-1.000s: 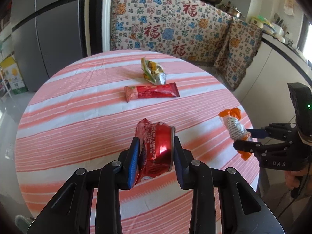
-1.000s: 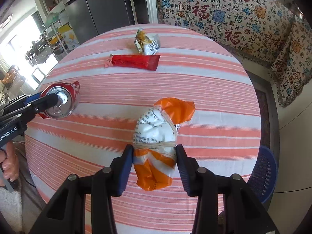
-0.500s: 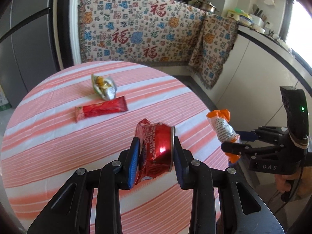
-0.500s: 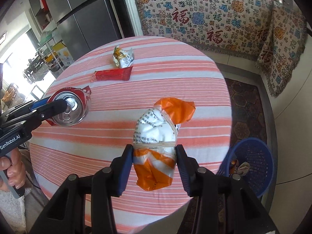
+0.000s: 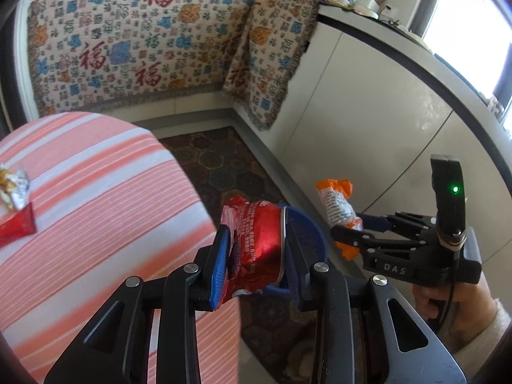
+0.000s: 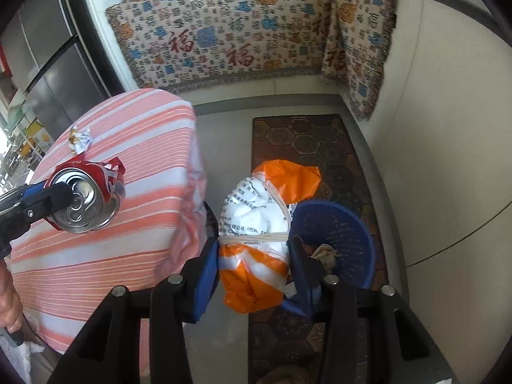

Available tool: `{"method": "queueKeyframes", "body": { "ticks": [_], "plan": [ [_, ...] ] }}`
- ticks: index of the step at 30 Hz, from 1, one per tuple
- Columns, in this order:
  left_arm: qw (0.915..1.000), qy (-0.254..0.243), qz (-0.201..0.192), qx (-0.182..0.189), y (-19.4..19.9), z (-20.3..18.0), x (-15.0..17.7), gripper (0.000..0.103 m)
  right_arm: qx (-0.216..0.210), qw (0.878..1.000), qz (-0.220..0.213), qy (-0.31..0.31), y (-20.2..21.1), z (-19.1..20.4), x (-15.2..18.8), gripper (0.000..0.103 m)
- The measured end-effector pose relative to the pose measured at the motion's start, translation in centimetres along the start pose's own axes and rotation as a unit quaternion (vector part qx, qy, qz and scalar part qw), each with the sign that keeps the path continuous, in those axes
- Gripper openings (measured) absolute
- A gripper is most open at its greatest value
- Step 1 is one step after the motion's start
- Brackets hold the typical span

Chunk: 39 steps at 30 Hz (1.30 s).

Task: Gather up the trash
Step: 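Carry the red can and orange-and-white wrapper over the blue basket and release both, then move both open tools back over the table toward the red snack bar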

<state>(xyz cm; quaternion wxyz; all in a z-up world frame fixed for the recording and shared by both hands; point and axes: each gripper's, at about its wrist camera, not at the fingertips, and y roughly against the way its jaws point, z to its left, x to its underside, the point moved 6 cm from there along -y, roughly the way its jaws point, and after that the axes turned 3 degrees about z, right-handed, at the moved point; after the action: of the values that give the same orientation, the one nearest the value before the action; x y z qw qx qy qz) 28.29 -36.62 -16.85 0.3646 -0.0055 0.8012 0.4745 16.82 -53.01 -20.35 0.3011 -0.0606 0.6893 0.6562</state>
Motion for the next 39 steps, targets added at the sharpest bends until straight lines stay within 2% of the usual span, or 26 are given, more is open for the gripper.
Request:
{"method": "queueKeyframes", "body": {
  "ticks": [5, 13, 22, 33, 34, 36, 38, 39],
  "plan": [
    [0.9995, -0.011, 0.025, 0.013, -5.6, -3.1, -1.4, 0.032, 0.018, 1.0, 0.013, -0.022, -2.8, -4.8, 0.2, 0.044],
    [0.9976, -0.023, 0.058, 0.032, -11.8, -6.2, -1.8, 0.032, 0.003, 0.998, 0.029, -0.055, -6.4, -9.9, 1.5, 0.044],
    [0.9953, -0.015, 0.085, 0.043, -16.3, -7.7, -1.3, 0.032, -0.012, 0.995, 0.051, -0.079, -9.7, -12.5, 2.1, 0.045],
    [0.994, -0.026, 0.093, 0.051, -19.2, -8.7, -1.6, 0.033, -0.011, 0.994, 0.076, -0.078, -11.8, -13.3, 3.2, 0.045],
    [0.994, -0.026, 0.095, 0.049, -19.5, -8.7, -1.7, 0.035, -0.012, 0.994, 0.077, -0.077, -12.0, -13.5, 3.3, 0.046],
    [0.9938, -0.028, 0.096, 0.05, -19.9, -8.8, -1.9, 0.057, -0.014, 0.994, 0.072, -0.078, -12.5, -13.7, 3.4, 0.047],
    [0.9949, -0.026, 0.087, 0.044, -19.9, -8.7, -2.2, 0.068, -0.009, 0.994, 0.071, -0.077, -12.9, -14.0, 3.5, 0.052],
    [0.9952, -0.023, 0.084, 0.044, -19.9, -8.5, -2.3, 0.069, -0.007, 0.994, 0.07, -0.077, -12.9, -14.1, 3.6, 0.054]
  ]
}}
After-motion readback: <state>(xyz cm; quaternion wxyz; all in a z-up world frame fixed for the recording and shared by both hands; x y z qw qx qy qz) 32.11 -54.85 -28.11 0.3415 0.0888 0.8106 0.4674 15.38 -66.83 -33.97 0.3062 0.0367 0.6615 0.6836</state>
